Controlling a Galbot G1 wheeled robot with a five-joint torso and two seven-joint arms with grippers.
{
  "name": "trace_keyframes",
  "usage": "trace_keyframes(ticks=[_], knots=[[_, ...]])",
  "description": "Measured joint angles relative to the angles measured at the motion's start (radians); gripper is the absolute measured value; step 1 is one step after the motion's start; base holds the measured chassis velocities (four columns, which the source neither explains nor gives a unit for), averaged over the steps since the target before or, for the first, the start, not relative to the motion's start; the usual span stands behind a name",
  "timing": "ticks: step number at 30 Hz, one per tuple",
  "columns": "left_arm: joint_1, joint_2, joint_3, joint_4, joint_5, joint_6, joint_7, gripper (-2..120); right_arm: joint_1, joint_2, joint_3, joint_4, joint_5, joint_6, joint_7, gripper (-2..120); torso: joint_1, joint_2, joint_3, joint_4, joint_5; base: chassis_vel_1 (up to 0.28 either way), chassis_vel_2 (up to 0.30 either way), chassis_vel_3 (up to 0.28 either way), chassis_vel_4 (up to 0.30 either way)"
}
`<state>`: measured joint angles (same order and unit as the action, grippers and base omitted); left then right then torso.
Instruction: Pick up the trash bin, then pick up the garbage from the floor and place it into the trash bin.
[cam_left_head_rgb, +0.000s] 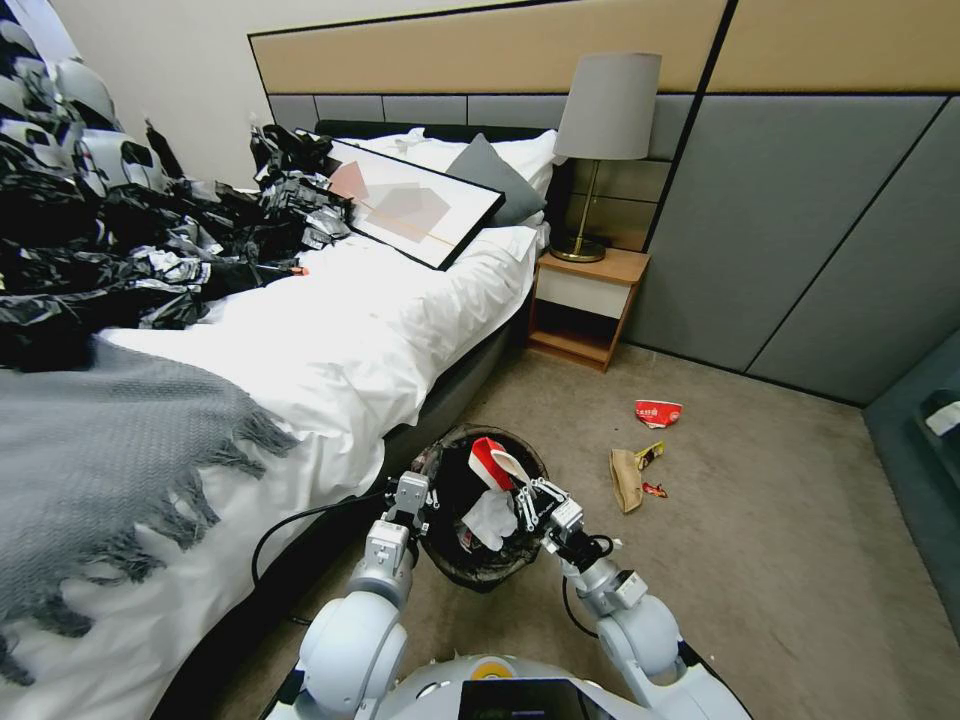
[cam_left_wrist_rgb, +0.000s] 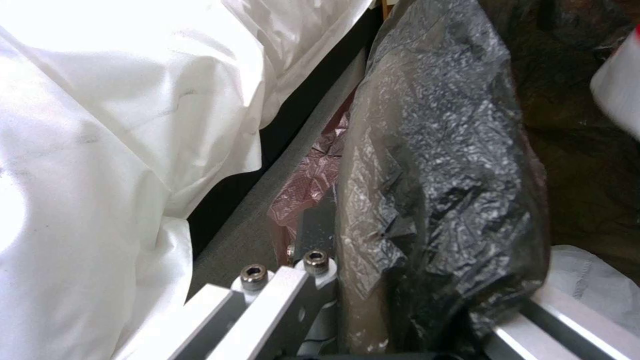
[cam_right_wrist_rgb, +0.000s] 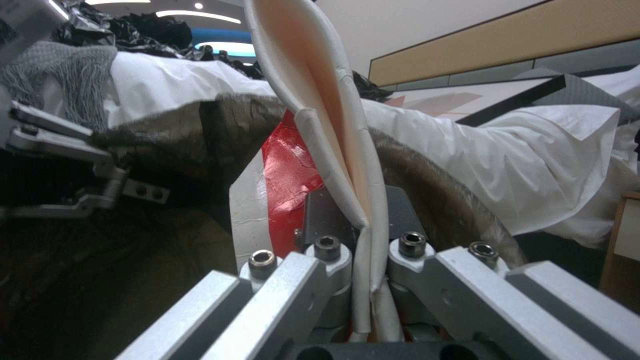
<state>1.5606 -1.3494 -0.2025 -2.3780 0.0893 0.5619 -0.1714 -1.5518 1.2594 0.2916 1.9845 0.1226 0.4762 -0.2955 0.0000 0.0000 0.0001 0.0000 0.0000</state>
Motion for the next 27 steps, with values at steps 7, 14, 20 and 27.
trace_keyframes(ticks=[7,14,20,27], knots=[[-0.002,0.001,0.003,0.001,-0.001,0.0,0.002,1,-0.005,0.002,0.001,-0.002,-0.01,-0.001,0.01,25,0.0,0.0,0.0,0.0,0.0,0.0,0.0,0.0,0.0],[-0.001,0.003,0.002,0.001,-0.001,0.0,0.002,1,0.0,-0.007,-0.003,0.0,-0.011,-0.008,0.016,47,0.0,0.0,0.0,0.0,0.0,0.0,0.0,0.0,0.0],[-0.001,0.004,0.002,-0.001,-0.001,0.0,0.002,1,0.003,-0.014,-0.003,0.006,-0.013,-0.013,0.019,72,0.0,0.0,0.0,0.0,0.0,0.0,0.0,0.0,0.0],[-0.001,0.001,0.005,-0.001,0.0,0.0,0.003,1,0.0,-0.011,-0.005,0.031,-0.022,-0.028,0.032,96,0.0,0.0,0.0,0.0,0.0,0.0,0.0,0.0,0.0]])
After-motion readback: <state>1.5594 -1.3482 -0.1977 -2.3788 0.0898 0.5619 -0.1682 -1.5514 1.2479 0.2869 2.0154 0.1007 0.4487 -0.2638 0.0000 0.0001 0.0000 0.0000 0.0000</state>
